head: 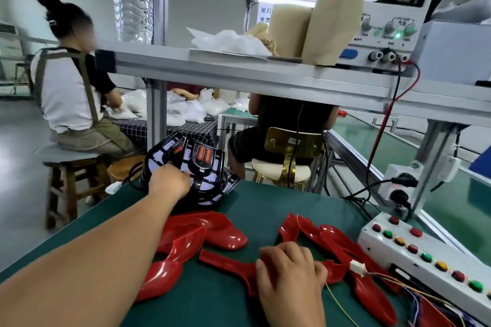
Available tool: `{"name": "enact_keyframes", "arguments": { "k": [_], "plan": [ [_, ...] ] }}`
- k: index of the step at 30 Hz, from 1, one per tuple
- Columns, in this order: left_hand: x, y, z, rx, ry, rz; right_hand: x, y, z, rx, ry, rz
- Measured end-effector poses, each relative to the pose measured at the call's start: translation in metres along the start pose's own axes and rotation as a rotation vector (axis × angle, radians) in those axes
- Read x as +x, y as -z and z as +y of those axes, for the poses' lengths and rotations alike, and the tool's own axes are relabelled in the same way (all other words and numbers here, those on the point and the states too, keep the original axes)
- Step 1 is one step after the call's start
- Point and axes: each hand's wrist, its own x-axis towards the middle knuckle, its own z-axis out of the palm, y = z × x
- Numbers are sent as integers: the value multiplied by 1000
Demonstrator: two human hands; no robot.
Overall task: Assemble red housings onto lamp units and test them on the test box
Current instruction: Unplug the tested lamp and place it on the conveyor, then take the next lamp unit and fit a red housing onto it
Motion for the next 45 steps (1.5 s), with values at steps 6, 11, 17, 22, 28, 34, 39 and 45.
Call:
{"name": "enact_keyframes", "arguments": {
  "k": [6, 11, 17, 22, 28, 34, 39, 45],
  "plan": [
    [-7, 17, -3, -71, 9, 88, -1, 0, 1, -5, -11, 64],
    [-67, 31, 1, -555, 10, 129, 0, 7, -4, 56, -108, 55],
    [-198, -4, 26, -1276, 97, -222, 4, 41, -12, 660, -243, -43],
    [-246, -4, 25, -1161, -72, -715, 18, 64, -9, 988, -454, 19],
    [-176, 63, -40, -973, -113, -836, 31, 100, 35, 1041, -691, -240],
    [-184, 35, -22, -764, -66, -680, -4, 101, 36, 879, -571, -607],
    [-203, 20, -15, -569, -97, -651, -12, 100, 34, 892, -579, -697],
    [-199, 10, -18, -717, -108, -592, 4, 108, 46, 681, -590, -640]
  ]
}}
